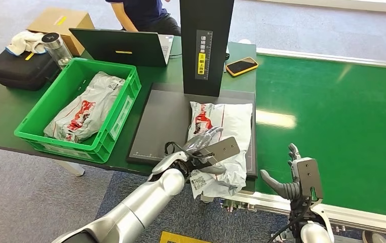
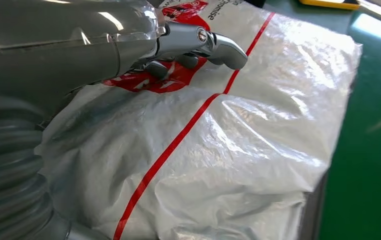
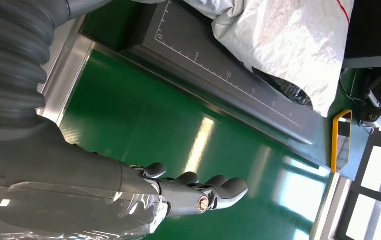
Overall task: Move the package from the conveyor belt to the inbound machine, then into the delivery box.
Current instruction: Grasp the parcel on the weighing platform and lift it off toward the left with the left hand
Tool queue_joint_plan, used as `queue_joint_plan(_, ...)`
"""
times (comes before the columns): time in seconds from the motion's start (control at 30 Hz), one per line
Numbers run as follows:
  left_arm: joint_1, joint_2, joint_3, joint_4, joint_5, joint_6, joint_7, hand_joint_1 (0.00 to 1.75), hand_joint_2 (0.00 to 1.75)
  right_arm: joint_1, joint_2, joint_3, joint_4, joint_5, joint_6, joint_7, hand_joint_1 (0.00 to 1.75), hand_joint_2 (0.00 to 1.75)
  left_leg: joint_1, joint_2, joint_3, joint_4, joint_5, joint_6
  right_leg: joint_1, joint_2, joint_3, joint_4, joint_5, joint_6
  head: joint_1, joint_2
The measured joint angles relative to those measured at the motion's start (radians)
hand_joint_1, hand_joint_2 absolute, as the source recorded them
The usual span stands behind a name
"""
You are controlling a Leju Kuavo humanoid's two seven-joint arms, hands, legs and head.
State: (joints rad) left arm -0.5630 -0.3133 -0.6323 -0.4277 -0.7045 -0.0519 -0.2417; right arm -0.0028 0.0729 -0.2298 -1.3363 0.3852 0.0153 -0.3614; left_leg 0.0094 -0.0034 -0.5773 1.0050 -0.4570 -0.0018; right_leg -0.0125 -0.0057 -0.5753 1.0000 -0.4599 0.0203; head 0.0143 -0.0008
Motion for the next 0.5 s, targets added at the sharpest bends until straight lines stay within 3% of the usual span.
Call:
queue_joint_plan(0.07,0.0,0.002,-0.007,0.006,-0.015,0.012,0.021,1.03,1.75,0.0,0.0,0.0,0.0,0.001,-0.001,0.0,0.0,1.75,0.0,0.0,0.0,0.0,0.0,0.0,0.0,0.0,0.0,0.0,0.0,0.0,0.0,0.0)
queue_joint_plan(0.13,0.0,0.003,-0.01,0.011,-0.022,0.022,0.031,1.75,1.75,0.001,0.0,0.0,0.0,0.001,-0.003,0.0,0.0,1.75,0.0,0.0,0.0,0.0,0.0,0.0,0.0,0.0,0.0,0.0,0.0,0.0,0.0,0.0)
queue_joint_plan(0.5,0.002,0.012,-0.008,0.019,-0.034,0.075,0.004,1.75,1.75,0.02,0.0,-0.003,-0.008,-0.002,-0.017,-0.006,0.0,1.75,0.0,0.0,0.0,0.0,0.0,0.0,0.0,0.0,0.0,0.0,0.0,0.0,0.0,0.0)
